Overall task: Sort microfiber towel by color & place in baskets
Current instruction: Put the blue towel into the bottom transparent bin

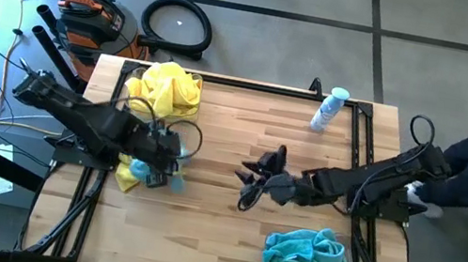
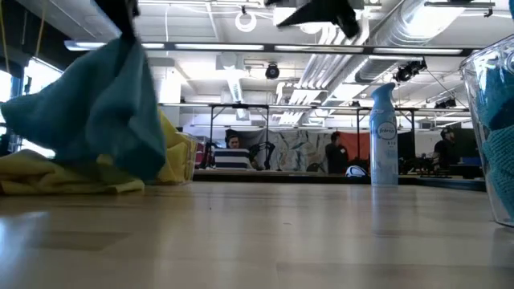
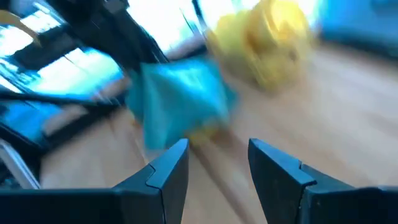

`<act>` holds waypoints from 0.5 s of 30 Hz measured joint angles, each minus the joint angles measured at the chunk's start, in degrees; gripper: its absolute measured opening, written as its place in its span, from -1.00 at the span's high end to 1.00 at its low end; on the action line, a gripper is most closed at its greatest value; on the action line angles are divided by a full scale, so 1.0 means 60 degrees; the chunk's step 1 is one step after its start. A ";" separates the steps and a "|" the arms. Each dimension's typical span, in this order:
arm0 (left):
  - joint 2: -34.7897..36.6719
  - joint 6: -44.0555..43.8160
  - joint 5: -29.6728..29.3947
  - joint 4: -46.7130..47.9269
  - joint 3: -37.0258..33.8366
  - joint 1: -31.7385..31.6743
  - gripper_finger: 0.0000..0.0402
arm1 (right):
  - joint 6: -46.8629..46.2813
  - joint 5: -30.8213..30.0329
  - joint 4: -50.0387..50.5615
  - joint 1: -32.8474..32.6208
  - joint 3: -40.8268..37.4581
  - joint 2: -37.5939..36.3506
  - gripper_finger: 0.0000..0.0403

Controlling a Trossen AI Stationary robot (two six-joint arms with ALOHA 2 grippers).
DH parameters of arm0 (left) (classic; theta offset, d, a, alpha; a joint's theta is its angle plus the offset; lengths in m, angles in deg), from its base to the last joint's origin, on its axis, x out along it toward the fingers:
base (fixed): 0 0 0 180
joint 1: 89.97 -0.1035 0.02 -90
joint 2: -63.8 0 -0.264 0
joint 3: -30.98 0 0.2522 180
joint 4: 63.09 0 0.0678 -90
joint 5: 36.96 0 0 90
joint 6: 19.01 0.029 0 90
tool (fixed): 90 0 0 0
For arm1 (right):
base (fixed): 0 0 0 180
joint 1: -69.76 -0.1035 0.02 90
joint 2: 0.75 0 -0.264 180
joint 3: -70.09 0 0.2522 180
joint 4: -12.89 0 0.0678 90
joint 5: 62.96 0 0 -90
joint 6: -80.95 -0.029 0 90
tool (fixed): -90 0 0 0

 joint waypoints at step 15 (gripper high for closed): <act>-0.0692 0.2399 -0.0077 -0.2106 0.2657 -0.0422 1.00 | 0.6445 0.0514 -0.5182 0.0206 0.0029 0.0004 0.19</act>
